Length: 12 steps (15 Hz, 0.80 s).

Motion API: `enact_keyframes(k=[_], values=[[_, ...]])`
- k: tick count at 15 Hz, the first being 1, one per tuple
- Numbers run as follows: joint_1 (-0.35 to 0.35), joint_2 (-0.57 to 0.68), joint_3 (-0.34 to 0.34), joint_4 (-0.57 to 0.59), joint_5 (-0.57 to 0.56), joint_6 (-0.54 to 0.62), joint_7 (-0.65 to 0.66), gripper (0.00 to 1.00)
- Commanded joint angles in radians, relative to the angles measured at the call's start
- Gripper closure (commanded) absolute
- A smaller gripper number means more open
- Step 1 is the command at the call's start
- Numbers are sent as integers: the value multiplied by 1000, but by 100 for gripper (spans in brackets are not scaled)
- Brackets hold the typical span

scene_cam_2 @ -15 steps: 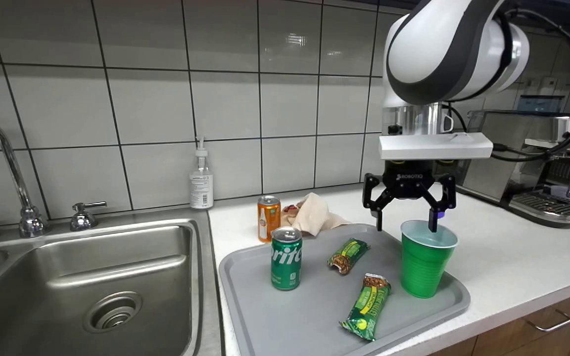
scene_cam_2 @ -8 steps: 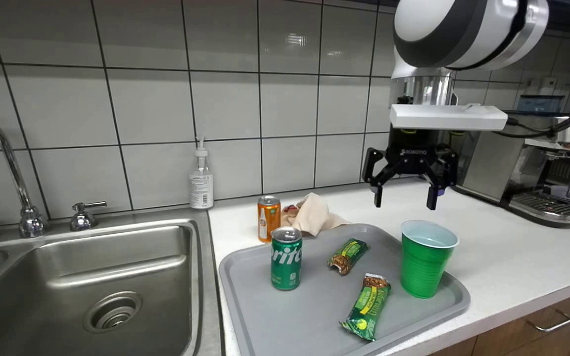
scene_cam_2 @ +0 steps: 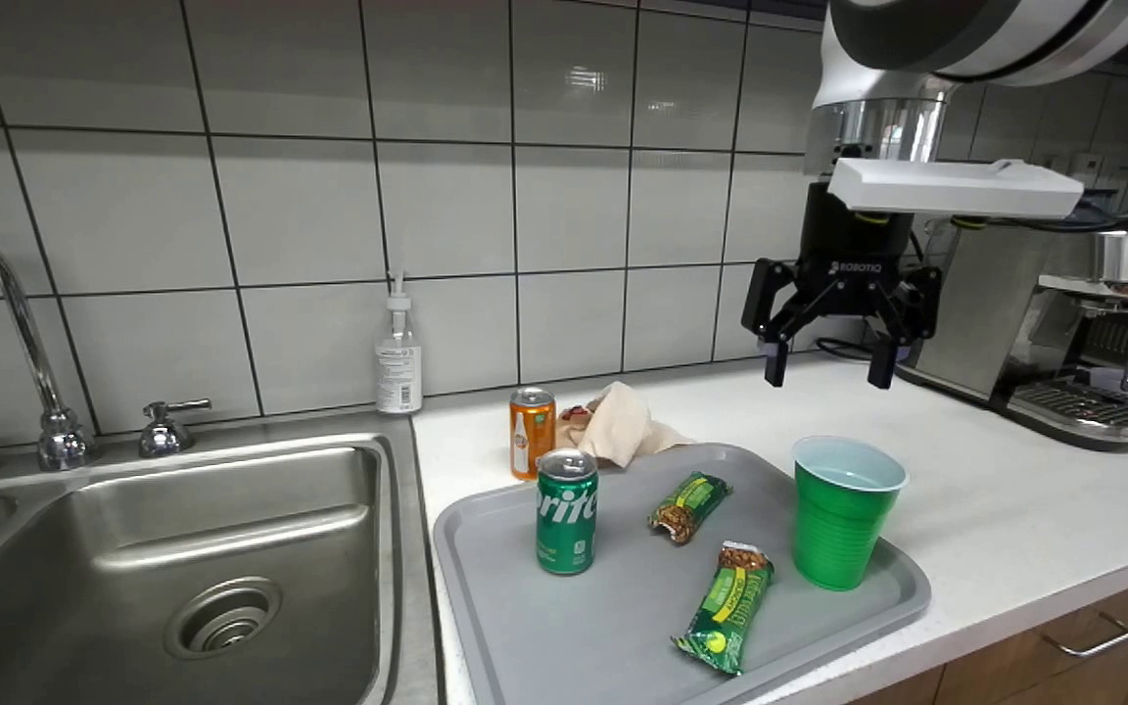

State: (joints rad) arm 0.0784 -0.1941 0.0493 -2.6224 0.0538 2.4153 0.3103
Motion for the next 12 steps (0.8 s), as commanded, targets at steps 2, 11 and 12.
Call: enact_keyframes(k=[2, 11, 12], values=[[-15, -22, 15, -17, 5, -5, -19, 0], [-15, -31, 15, -27, 5, -5, -25, 0], [-15, -31, 15, -27, 5, -5, -25, 0]])
